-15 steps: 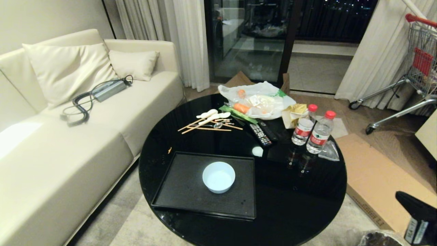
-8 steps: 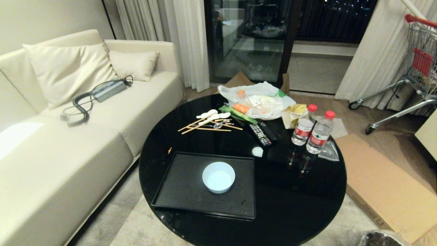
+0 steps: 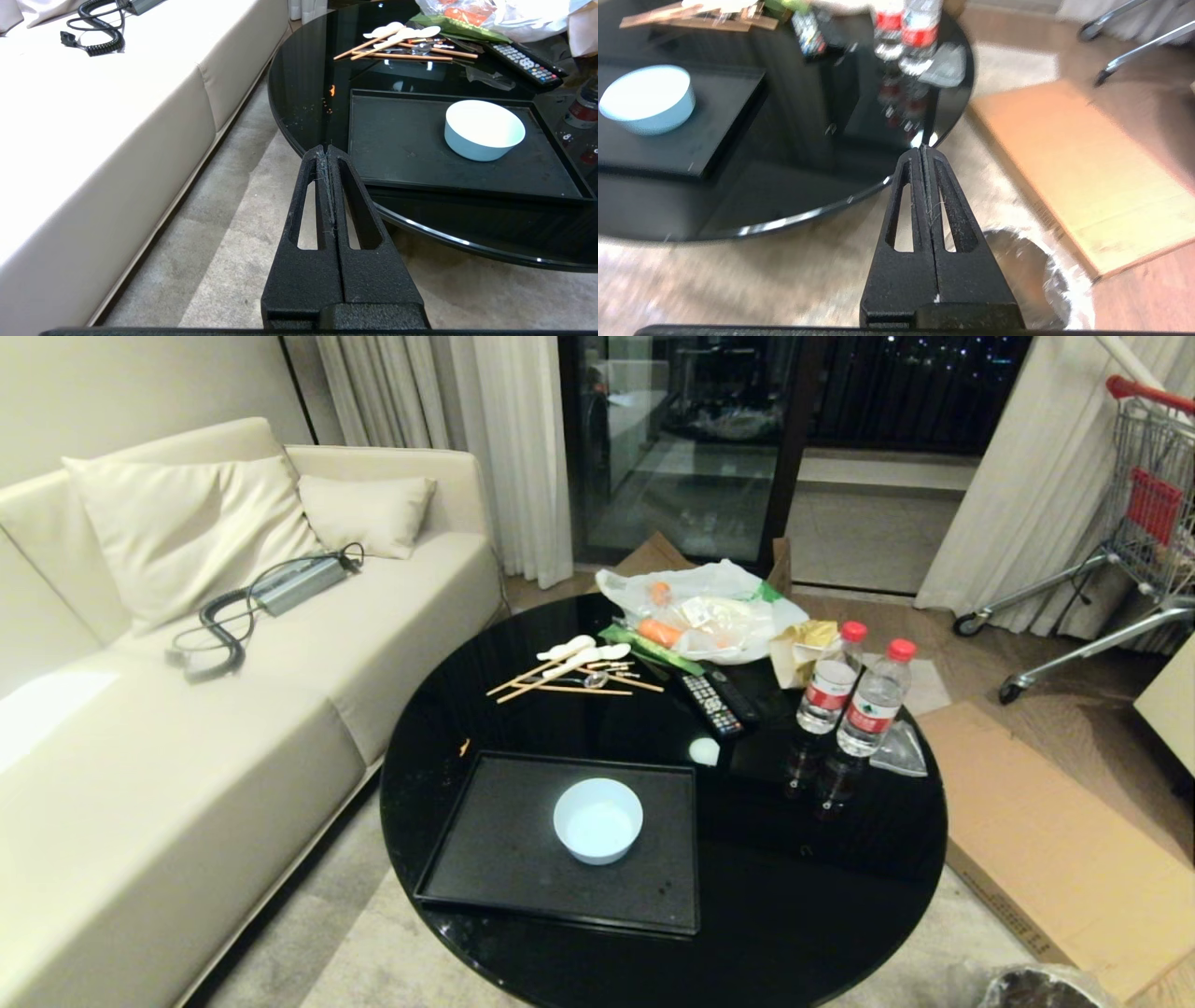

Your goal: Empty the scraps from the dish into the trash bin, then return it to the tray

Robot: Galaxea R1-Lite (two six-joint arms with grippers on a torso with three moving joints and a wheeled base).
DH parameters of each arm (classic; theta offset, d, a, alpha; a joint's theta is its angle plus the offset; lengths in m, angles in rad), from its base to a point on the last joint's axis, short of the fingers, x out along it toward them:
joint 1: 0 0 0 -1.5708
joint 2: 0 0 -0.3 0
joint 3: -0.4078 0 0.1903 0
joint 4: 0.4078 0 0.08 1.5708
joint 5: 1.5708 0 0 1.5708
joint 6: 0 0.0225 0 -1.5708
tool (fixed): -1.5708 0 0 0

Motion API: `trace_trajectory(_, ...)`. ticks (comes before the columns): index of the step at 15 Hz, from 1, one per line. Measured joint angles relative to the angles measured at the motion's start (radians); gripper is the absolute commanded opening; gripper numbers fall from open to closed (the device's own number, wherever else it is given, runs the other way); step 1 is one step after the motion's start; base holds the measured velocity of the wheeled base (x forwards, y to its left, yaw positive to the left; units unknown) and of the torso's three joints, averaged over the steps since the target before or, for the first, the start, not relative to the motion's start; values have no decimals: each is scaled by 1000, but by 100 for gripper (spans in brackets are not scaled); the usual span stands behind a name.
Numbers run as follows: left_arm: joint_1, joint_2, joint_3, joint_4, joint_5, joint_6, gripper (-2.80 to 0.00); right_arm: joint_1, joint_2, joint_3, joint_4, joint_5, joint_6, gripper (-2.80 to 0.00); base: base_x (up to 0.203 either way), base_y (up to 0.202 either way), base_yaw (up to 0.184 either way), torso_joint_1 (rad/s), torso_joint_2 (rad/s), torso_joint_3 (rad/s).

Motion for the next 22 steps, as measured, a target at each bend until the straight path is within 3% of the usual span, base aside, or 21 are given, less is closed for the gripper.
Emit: trace_trajectory(22, 0, 0, 0, 0, 0, 0, -280, -5, -53, 2, 1, -1, -54, -280, 0, 0, 0, 0, 0, 0)
